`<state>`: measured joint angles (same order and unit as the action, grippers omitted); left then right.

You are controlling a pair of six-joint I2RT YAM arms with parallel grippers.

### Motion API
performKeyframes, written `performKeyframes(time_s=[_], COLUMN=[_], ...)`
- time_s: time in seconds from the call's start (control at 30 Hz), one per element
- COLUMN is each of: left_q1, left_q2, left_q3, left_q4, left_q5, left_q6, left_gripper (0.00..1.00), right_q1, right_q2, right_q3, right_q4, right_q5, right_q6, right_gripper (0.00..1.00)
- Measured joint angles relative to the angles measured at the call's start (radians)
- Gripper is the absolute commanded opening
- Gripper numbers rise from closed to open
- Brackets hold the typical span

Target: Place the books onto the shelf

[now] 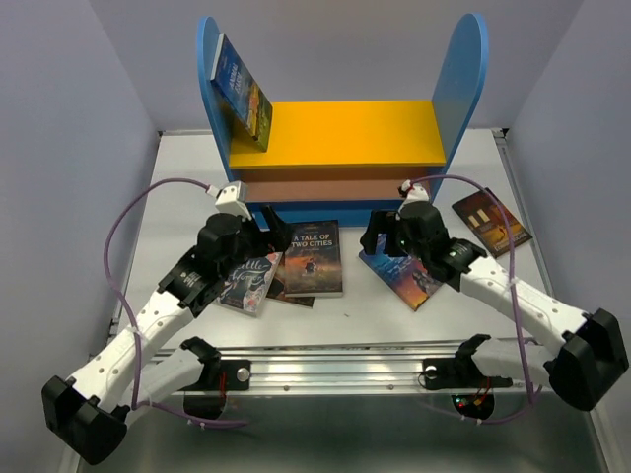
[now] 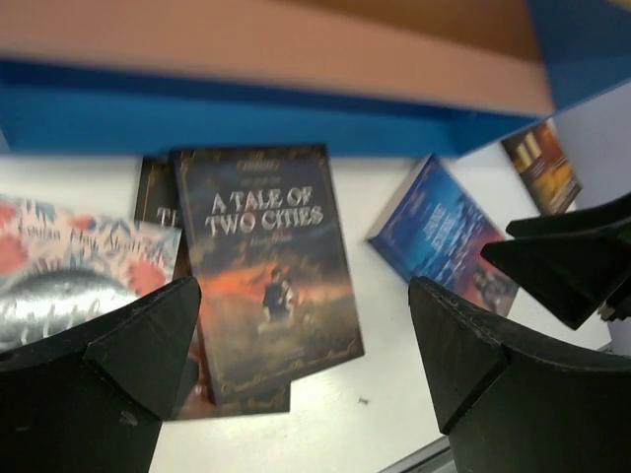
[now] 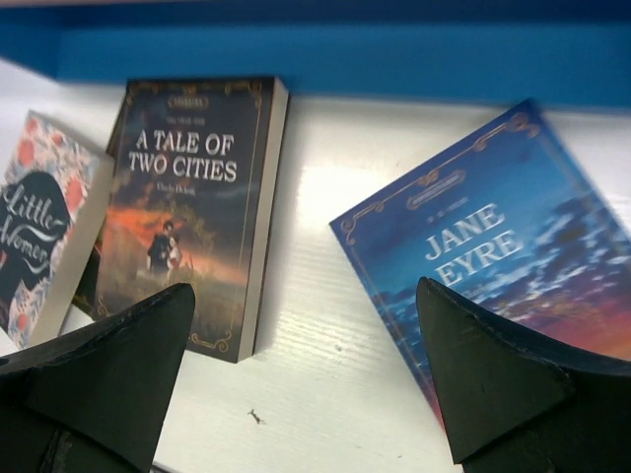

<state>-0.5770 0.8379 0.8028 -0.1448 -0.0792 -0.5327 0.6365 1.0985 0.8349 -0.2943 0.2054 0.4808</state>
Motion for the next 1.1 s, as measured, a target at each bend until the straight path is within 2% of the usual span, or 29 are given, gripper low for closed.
performKeyframes(time_s=[0.17, 0.27, 0.4, 0.57, 0.6, 0.63, 0.87, 1.1], left_q1=[0.000, 0.000, 0.001, 0.001, 0.001, 0.001, 0.002, 0.002], left_q2=[0.006, 0.067, 0.193, 0.263, 0.275, 0.290, 0.332, 0.386], left_q3=[-0.178, -0.217, -0.244, -0.270, -0.271, -0.272, -0.311, -0.332], left_q4=[0.036, 0.093, 0.182, 0.239, 0.246, 0.255, 0.284, 0.296], left_q5=[0.025, 0.047, 0.100, 0.142, 0.148, 0.154, 0.157, 0.154], left_q6=[-0.100, -0.141, -0.175, -0.190, -0.190, -0.193, -0.206, -0.209], left_gripper=[0.99, 0.99, 0.81, 0.57, 0.48, 0.45, 0.40, 0.30], right_q1=[0.000, 0.000, 0.000, 0.000, 0.000, 0.000, -0.005, -0.008], right_q2=[0.156, 0.269, 0.404, 0.534, 0.552, 0.570, 0.665, 0.710], right_q3=[-0.019, -0.019, -0.007, 0.051, 0.063, 0.077, 0.149, 0.178], right_q4=[0.104, 0.177, 0.254, 0.312, 0.329, 0.342, 0.425, 0.478], right_q5=[-0.106, -0.170, -0.246, -0.309, -0.322, -0.336, -0.370, -0.370], right_q6=[0.044, 0.085, 0.124, 0.145, 0.146, 0.148, 0.168, 0.183], right_gripper=[1.00, 1.00, 1.00, 1.00, 1.00, 1.00, 1.00, 1.00])
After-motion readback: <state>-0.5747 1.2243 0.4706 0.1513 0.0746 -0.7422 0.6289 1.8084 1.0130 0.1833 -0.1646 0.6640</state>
